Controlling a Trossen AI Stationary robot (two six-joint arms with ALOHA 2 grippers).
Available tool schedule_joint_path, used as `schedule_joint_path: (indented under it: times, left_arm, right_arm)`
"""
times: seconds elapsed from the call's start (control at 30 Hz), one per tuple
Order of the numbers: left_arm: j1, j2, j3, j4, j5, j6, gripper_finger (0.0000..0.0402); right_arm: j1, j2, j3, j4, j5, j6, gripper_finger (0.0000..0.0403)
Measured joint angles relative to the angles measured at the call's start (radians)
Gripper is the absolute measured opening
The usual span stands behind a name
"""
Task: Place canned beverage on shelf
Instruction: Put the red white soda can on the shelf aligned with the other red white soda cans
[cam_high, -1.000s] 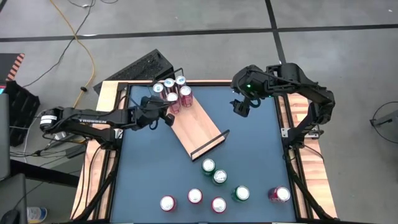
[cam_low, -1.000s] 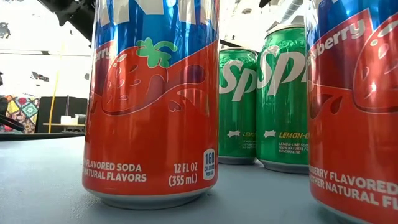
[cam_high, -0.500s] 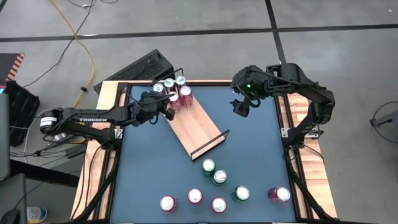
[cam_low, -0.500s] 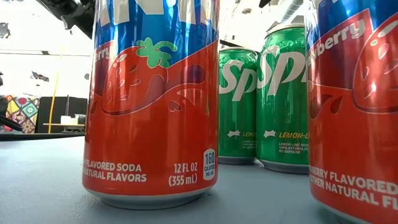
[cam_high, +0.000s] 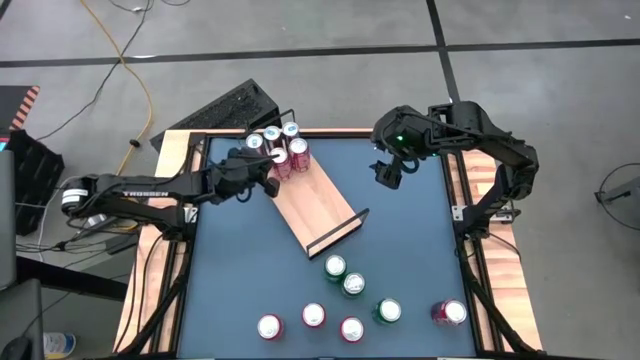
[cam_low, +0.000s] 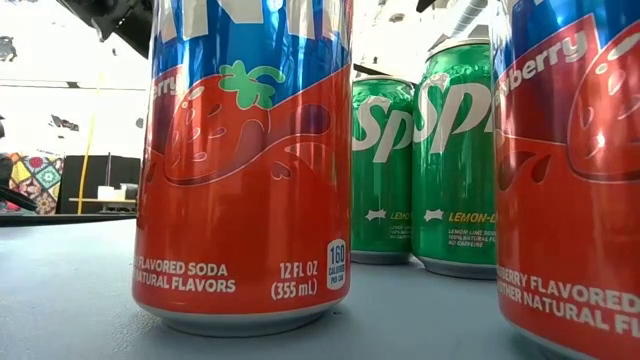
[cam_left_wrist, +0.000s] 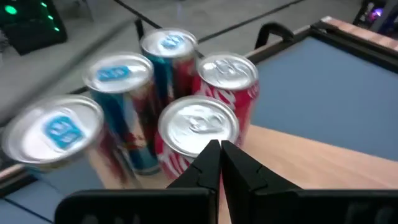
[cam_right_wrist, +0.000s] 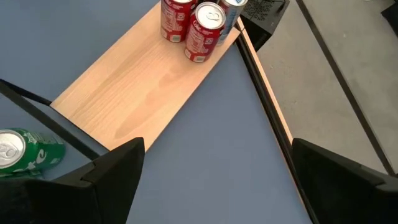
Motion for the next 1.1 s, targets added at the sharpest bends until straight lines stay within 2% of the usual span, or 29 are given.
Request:
schedule_joint_path:
  times: [0.07, 0.13, 0.2, 0.4, 0.57, 0.8, 0.93, 1.1]
  left_arm:
    - [0.003, -0.024, 0.0, 0.001, 0.002, 0.002, 0.0]
    - [0.003, -0.049, 0.0, 0.002, 0.048, 0.009, 0.0]
    - [0.002, -0.068, 0.0, 0.001, 0.143, 0.024, 0.0]
    - [-0.027, -0.139, 0.0, 0.049, 0.551, 0.039, 0.0001]
    - [-0.104, -0.197, 0.046, 0.061, 0.718, 0.018, 0.0027]
    - [-0.283, -0.205, 0.157, 0.061, 0.74, 0.097, 0.0108]
    - [-0.368, -0.204, 0.194, 0.061, 0.694, 0.103, 0.0157]
    - [-0.427, -0.204, 0.226, 0.061, 0.626, 0.088, 0.0204]
  right_arm:
    - [0.0, 0.0, 0.0, 0.0, 0.0, 0.0, 0.0388]
    - [0.0, 0.0, 0.0, 0.0, 0.0, 0.001, 0.0388]
    - [0.001, 0.0, 0.0, 0.0, 0.0, 0.001, 0.0388]
    - [0.005, 0.0, 0.0, 0.0, -0.074, 0.002, 0.0388]
    - [0.04, 0.0, 0.0, 0.0, -0.15, 0.0, 0.0388]
    - [0.166, 0.0, 0.0, -0.007, -0.311, 0.059, 0.0388]
    - [0.298, -0.002, -0.025, -0.007, -0.317, 0.186, 0.0388]
    - [0.446, -0.009, -0.098, -0.007, -0.277, 0.481, 0.0388]
